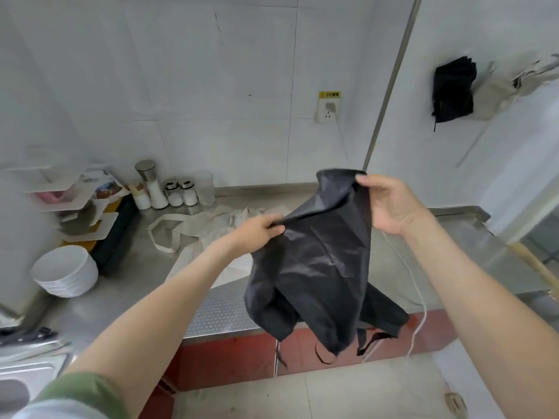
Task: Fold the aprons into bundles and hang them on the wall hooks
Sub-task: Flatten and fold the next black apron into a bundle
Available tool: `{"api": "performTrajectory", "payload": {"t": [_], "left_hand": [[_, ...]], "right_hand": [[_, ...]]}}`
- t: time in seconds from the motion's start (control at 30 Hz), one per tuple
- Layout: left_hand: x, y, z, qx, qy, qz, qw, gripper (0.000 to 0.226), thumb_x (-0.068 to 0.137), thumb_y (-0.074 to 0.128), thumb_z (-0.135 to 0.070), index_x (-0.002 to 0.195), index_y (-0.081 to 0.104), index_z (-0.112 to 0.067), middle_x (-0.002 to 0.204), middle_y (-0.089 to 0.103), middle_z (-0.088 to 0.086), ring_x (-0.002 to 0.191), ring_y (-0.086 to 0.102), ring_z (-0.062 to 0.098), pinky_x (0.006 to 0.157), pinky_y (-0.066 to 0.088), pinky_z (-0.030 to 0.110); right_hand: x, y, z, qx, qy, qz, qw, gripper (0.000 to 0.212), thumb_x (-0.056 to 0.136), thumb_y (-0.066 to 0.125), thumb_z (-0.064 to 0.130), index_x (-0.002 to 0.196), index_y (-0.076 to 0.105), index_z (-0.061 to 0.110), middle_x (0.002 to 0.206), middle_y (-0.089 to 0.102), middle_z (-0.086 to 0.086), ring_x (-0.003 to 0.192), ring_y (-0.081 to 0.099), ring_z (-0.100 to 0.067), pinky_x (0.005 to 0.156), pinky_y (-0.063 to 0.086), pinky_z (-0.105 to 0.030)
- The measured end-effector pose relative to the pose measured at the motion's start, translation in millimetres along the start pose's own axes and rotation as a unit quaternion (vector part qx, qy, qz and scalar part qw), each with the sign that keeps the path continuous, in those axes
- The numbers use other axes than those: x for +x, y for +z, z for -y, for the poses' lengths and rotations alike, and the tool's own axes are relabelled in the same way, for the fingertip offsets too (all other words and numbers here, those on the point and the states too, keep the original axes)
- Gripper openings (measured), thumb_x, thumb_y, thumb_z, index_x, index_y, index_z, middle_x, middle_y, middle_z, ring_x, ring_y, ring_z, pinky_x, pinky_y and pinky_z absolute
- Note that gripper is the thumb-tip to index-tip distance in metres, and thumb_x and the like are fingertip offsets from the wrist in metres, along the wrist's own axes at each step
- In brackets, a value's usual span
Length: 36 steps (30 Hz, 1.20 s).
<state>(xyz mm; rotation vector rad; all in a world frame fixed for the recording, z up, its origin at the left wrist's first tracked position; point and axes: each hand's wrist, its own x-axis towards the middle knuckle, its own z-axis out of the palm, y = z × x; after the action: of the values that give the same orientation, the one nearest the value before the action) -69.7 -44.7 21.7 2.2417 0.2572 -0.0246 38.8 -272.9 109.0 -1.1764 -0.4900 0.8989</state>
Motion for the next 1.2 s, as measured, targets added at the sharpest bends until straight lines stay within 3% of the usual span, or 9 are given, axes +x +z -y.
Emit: {"api": "performTrajectory", "payload": {"t": [0.1, 0.2, 0.3, 0.5, 0.67, 0.83, 1.0, 1.07, 1.2], "left_hand": [[-7, -12, -16, 0.107, 0.097, -0.033, 0.989, 0.022, 0.099, 0.043, -0.006, 0.091, 0.059, -0.020, 0.091, 0.062, -0.006, 0.091, 0.053, 0.018, 0.076, 0.035, 0.024], [-18, -28, -32, 0.208, 0.151, 0.000, 0.966, 0.022, 0.095, 0.042, 0.001, 0.098, 0.062, -0.008, 0.089, 0.062, -0.003, 0.083, 0.049, 0.017, 0.071, 0.035, 0.019], [-26, -37, -38, 0.275, 0.166, 0.037, 0.946, 0.020, 0.095, 0.046, -0.006, 0.102, 0.064, -0.010, 0.097, 0.068, 0.007, 0.089, 0.057, 0.027, 0.081, 0.042, 0.032], [-51, -49, -18, 0.215, 0.033, 0.129, 0.968, 0.008, 0.089, 0.066, -0.031, 0.091, 0.065, -0.024, 0.085, 0.061, -0.008, 0.085, 0.056, 0.013, 0.078, 0.040, 0.028], [-75, -55, 2, -0.021, -0.123, 0.140, 0.982, 0.046, 0.083, 0.065, -0.053, 0.099, 0.058, -0.010, 0.080, 0.059, 0.001, 0.074, 0.058, 0.016, 0.065, 0.050, 0.026], [-72, -64, 27, -0.031, -0.084, -0.053, 0.995, 0.080, 0.070, 0.079, -0.049, 0.134, 0.037, -0.026, 0.130, 0.042, 0.003, 0.122, 0.041, 0.016, 0.100, 0.041, 0.032], [-56, -42, 13, -0.052, -0.093, 0.099, 0.989, 0.031, 0.091, 0.065, -0.025, 0.119, 0.064, -0.014, 0.126, 0.058, -0.001, 0.118, 0.052, 0.013, 0.101, 0.038, 0.024], [-44, -32, 4, -0.052, -0.060, 0.032, 0.996, 0.020, 0.094, 0.061, -0.029, 0.105, 0.068, -0.015, 0.106, 0.068, 0.000, 0.101, 0.062, 0.015, 0.094, 0.047, 0.025], [-19, -23, -22, 0.078, 0.019, -0.073, 0.994, 0.026, 0.094, 0.057, -0.027, 0.082, 0.055, -0.004, 0.076, 0.052, 0.003, 0.073, 0.047, 0.015, 0.066, 0.035, 0.027]], "right_hand": [[-7, 3, -4, -0.061, 0.116, -0.041, 0.990, 0.072, 0.069, 0.060, 0.071, 0.115, 0.065, 0.016, 0.110, 0.071, -0.010, 0.092, 0.071, -0.025, 0.069, 0.059, -0.032], [4, 14, -21, -0.217, 0.172, -0.087, 0.957, 0.068, 0.087, 0.040, 0.069, 0.111, 0.066, 0.011, 0.110, 0.070, -0.016, 0.073, 0.069, -0.012, 0.062, 0.053, -0.015], [17, 25, -45, -0.202, 0.255, 0.028, 0.945, 0.069, 0.084, 0.051, 0.067, 0.123, 0.064, 0.011, 0.120, 0.066, -0.018, 0.107, 0.065, -0.026, 0.103, 0.044, -0.031], [47, 60, -87, -0.244, 0.182, 0.109, 0.946, 0.022, 0.092, 0.049, -0.009, 0.106, 0.062, 0.003, 0.096, 0.069, -0.014, 0.078, 0.070, -0.020, 0.070, 0.057, -0.030], [62, 71, -92, -0.199, 0.123, 0.080, 0.969, 0.032, 0.090, 0.042, -0.015, 0.118, 0.055, -0.005, 0.100, 0.067, -0.018, 0.080, 0.068, -0.024, 0.069, 0.058, -0.031], [61, 75, -78, -0.108, 0.087, 0.105, 0.985, 0.030, 0.086, 0.032, -0.017, 0.087, 0.058, -0.003, 0.075, 0.067, -0.013, 0.067, 0.065, -0.023, 0.063, 0.058, -0.028], [56, 53, -56, -0.058, -0.006, 0.059, 0.997, 0.020, 0.080, 0.040, -0.007, 0.070, 0.047, 0.009, 0.057, 0.051, -0.001, 0.052, 0.050, -0.013, 0.053, 0.040, -0.021], [50, 33, -52, -0.027, -0.019, 0.036, 0.999, 0.006, 0.076, 0.051, 0.009, 0.080, 0.056, 0.010, 0.064, 0.054, -0.001, 0.057, 0.051, -0.012, 0.058, 0.038, -0.022], [37, 4, -48, -0.324, 0.040, 0.078, 0.942, 0.066, 0.075, 0.071, 0.031, 0.135, 0.044, 0.032, 0.110, 0.059, -0.001, 0.103, 0.058, -0.012, 0.090, 0.045, -0.025]]}}
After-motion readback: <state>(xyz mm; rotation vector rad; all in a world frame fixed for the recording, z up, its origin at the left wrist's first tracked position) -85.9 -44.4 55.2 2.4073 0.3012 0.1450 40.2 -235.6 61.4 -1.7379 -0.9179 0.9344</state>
